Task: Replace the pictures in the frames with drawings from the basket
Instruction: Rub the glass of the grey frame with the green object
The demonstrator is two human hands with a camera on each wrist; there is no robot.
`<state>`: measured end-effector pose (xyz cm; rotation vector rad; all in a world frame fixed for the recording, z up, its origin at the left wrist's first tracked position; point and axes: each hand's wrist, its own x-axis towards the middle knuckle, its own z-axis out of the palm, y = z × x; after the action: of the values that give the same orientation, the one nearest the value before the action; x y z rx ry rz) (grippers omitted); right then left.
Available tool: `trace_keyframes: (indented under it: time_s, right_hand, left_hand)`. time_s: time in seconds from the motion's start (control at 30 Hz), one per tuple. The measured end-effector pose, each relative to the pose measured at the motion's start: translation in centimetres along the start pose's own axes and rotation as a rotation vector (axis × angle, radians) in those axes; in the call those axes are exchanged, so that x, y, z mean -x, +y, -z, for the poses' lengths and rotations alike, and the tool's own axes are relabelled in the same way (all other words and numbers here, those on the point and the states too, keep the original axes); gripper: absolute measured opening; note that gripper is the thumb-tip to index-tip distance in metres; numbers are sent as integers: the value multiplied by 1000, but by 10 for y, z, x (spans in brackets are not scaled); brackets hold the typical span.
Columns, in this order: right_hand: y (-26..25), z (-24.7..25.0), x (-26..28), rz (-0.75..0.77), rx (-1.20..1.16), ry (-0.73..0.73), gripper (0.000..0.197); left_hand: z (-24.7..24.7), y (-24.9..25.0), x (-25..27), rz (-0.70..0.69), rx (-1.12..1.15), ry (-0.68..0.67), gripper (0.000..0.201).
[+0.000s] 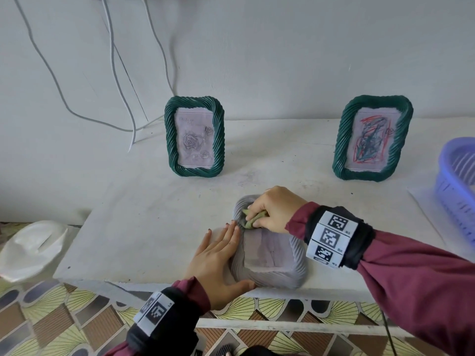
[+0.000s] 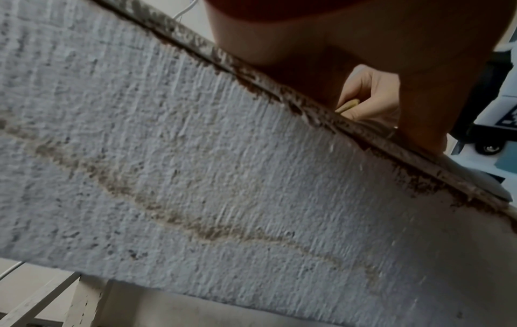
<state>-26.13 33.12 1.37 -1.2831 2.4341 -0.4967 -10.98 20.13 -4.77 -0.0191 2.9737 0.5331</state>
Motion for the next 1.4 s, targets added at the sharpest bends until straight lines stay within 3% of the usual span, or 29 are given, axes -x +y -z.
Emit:
trace_keyframes:
  time_s: [0.23,0.43,0.5,0.57,0.67,0.83,1.13,1.4]
  right_hand:
    - [-9,-9,28,78,-18,-75,19]
    - [-11,4,44,27,-135,-194,21]
    - [-12,11,38,15,-194,-130,22]
    - [-10,16,28,5,-238,30,24]
    - [-6,17,9,16,-127,153,26]
    - [-7,-7,-10,-59,127,32,33]
    - [-16,-7,0,-79,99,27,29]
    - [-20,-11,28,-15,24,-83,28]
  left_hand:
    - [-2,0,1,3,23,20,104]
    - [-3,-1,0,2,41,31,105]
    - [-3,-1,-1,8,62,39,106]
    - [-3,-1,-1,17,80,44,106]
    - [-2,0,-1,15,68,43,106]
    - [-1,0,-1,20,56,36,106]
    - [-1,0,-1,12,65,34,106]
    - [-1,0,-1,9,64,38,103]
